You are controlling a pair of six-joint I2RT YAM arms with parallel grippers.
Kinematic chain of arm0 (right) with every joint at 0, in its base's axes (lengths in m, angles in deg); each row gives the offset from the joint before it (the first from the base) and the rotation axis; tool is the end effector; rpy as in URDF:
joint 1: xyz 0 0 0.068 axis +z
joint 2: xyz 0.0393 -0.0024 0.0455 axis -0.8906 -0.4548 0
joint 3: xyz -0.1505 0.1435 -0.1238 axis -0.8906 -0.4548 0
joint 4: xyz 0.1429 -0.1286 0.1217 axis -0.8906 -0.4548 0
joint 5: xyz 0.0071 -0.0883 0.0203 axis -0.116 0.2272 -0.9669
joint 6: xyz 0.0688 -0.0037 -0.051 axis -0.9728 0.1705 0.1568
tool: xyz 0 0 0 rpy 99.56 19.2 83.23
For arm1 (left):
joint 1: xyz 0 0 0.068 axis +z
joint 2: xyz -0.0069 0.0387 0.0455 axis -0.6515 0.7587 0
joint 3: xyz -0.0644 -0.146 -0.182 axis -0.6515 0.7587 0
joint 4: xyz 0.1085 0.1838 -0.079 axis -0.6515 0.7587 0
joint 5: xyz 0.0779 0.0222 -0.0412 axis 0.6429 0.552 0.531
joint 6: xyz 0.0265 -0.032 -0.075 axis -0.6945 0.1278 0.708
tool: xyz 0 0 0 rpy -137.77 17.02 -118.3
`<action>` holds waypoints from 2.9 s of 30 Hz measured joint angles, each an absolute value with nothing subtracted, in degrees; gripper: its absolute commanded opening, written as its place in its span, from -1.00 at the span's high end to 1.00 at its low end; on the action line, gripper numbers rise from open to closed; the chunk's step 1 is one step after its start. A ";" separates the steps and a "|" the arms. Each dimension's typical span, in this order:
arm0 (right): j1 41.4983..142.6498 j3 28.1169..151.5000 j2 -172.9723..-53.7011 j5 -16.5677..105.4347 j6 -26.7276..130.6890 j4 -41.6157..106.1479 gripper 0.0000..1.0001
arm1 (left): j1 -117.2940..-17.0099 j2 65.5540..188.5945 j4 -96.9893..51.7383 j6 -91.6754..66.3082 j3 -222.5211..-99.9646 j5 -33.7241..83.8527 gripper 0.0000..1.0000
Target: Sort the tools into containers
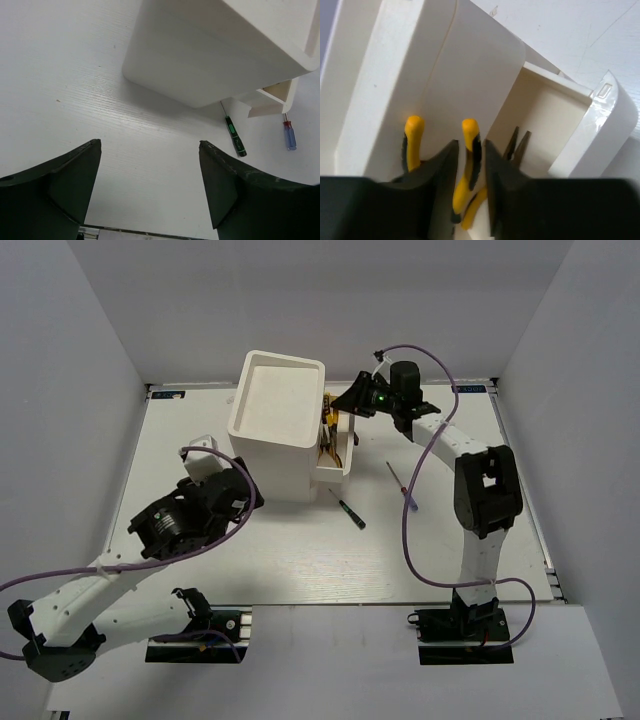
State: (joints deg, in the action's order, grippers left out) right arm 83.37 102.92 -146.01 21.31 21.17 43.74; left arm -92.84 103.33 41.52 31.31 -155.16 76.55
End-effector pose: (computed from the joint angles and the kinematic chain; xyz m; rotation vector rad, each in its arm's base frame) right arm 0.4199 0.1977 0.2582 -0.1193 1.9487 1.1811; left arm 0.1328 -0.0869 0.3103 -0.3880 2.1085 -0.1689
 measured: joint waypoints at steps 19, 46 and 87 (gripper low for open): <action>78.15 101.77 -134.51 19.06 37.30 32.92 1.00 | -80.60 123.87 32.75 9.84 -188.73 83.26 0.65; 84.22 117.57 -153.51 21.88 62.98 -0.44 1.00 | -38.74 150.04 15.51 -3.88 -178.76 9.67 0.12; 89.21 98.64 -158.18 7.43 75.55 34.31 -0.32 | -36.64 143.78 17.96 -1.30 -166.81 12.59 -0.57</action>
State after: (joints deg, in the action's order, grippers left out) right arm 89.21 98.64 -158.18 7.43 75.55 34.31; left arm -36.64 143.78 17.96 -1.30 -166.81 12.59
